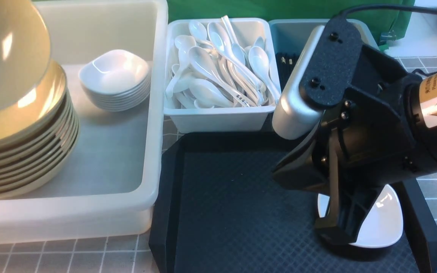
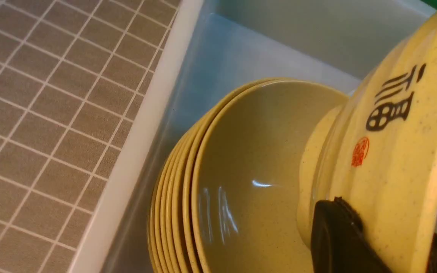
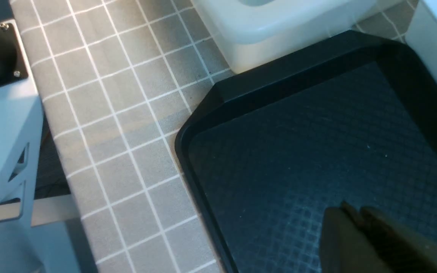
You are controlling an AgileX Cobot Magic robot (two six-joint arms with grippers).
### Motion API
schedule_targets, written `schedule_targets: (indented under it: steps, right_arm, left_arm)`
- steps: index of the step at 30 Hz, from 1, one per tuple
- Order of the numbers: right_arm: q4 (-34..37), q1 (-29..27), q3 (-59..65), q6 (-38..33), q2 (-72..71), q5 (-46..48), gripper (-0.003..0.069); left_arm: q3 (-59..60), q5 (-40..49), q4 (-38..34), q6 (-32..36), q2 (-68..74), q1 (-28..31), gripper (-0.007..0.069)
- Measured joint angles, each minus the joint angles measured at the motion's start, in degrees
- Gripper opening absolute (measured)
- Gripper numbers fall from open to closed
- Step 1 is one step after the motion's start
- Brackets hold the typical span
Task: On grey table put chopsticks spoon bowls plates into blue grey white boxes.
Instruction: 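Place the tan bowl onto the bowl stack in the left bin with the left gripper, then grasp the small white bowl on the black tray by its rim with the left gripper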
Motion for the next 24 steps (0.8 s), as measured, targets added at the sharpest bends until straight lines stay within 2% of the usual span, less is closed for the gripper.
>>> schedule_targets:
  steps: [5,8,10,13,14,17,18,20,24]
  right_arm:
    - [0.0,0.0,0.0,0.0,0.0,0.0,0.0078]
    - [0.0,0.0,0.0,0.0,0.0,0.0,0.0078]
    - [0.0,0.0,0.0,0.0,0.0,0.0,0.0078]
    - [0.0,0.0,0.0,-0.1,0.0,0.0,0.0078]
    - [0.0,0.0,0.0,-0.1,0.0,0.0,0.0078]
    - [0.0,0.0,0.0,-0.3,0.0,0.0,0.0078]
    - [0.0,0.0,0.0,-0.3,0.0,0.0,0.0078]
    - [-0.6,0.0,0.0,-0.5,0.0,0.1,0.0078]
    - [-3.1,0.0,-1.2,0.1,0.0,1.6,0.008]
  left_arm:
    - [6.7,-6.1,0.6,0.8,1.5,-2.6,0.0006]
    - [8.6,-9.3,3.6,0.9,2.6,-4.1,0.0019]
    - [9.0,-10.7,6.6,0.9,3.0,-5.1,0.0054]
    - [9.1,-11.0,9.9,0.9,3.0,-6.3,0.0174]
    - [9.1,-11.0,10.0,0.9,3.0,-6.5,0.0183]
    - [9.0,-10.9,11.7,0.9,2.7,-7.8,0.0344]
    - [8.9,-10.8,11.8,0.9,2.7,-7.9,0.0364]
    - [7.2,-9.8,14.8,0.4,1.4,-8.9,0.0505]
    - [3.0,-8.3,17.9,-0.3,-1.3,-10.1,0.059]
